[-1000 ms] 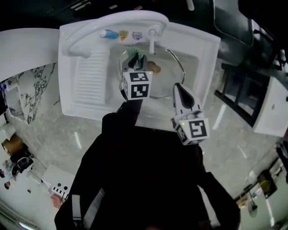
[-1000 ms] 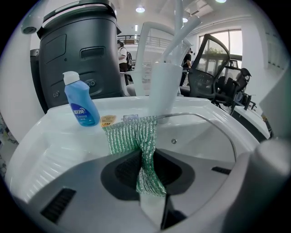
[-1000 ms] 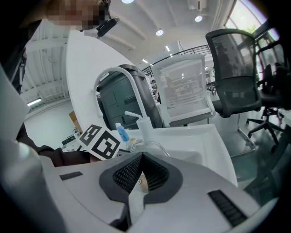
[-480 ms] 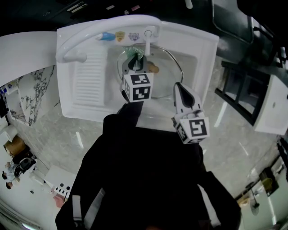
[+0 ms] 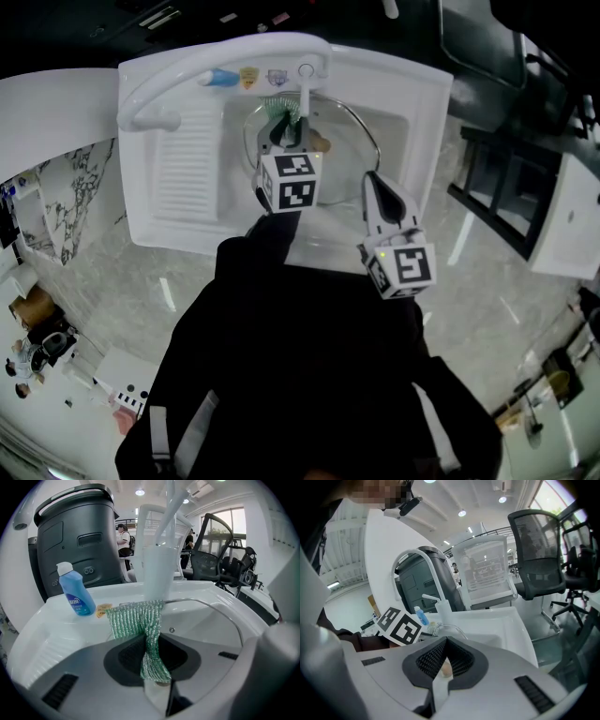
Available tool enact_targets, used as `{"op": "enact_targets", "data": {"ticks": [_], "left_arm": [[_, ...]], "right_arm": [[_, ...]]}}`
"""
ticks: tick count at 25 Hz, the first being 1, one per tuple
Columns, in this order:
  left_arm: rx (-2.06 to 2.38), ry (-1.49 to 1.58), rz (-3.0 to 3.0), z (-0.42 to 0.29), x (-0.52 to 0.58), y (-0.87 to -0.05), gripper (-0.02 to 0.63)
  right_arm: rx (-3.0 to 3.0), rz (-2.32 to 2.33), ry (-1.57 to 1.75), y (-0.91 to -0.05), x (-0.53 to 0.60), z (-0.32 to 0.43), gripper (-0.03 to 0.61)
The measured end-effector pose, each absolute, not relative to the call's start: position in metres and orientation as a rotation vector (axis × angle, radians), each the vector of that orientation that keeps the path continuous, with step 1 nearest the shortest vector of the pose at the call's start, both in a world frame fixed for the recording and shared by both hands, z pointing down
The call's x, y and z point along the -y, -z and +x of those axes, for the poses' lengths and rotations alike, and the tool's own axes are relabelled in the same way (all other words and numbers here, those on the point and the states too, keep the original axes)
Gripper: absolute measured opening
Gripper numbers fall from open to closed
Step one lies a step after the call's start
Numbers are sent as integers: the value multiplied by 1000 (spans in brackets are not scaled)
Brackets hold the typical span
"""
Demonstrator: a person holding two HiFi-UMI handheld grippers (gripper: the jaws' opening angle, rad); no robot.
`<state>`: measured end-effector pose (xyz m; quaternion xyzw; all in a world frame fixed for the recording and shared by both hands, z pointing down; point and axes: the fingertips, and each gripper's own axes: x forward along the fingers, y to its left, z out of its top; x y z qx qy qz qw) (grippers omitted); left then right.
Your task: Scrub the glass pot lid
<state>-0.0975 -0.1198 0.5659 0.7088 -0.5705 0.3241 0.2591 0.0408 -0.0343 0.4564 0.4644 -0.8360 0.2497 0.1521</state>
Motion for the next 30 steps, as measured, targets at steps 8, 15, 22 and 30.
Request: {"op": "enact_targets", "data": {"ticks": [8, 15, 22, 30], "left_arm": [[1517, -875, 1937, -87, 119, -566, 77], [1492, -868, 1943, -80, 118, -564, 77], [1463, -866, 1957, -70, 118, -562, 77], [1452, -872, 1968, -63, 118, -561, 77]], "right_arm": [[2401, 1348, -705, -451, 32, 43, 3], [2396, 1346, -702, -452, 27, 43, 2], [2395, 1362, -703, -450, 26, 46, 3], [2396, 1372, -700, -447, 24, 49, 2]]}}
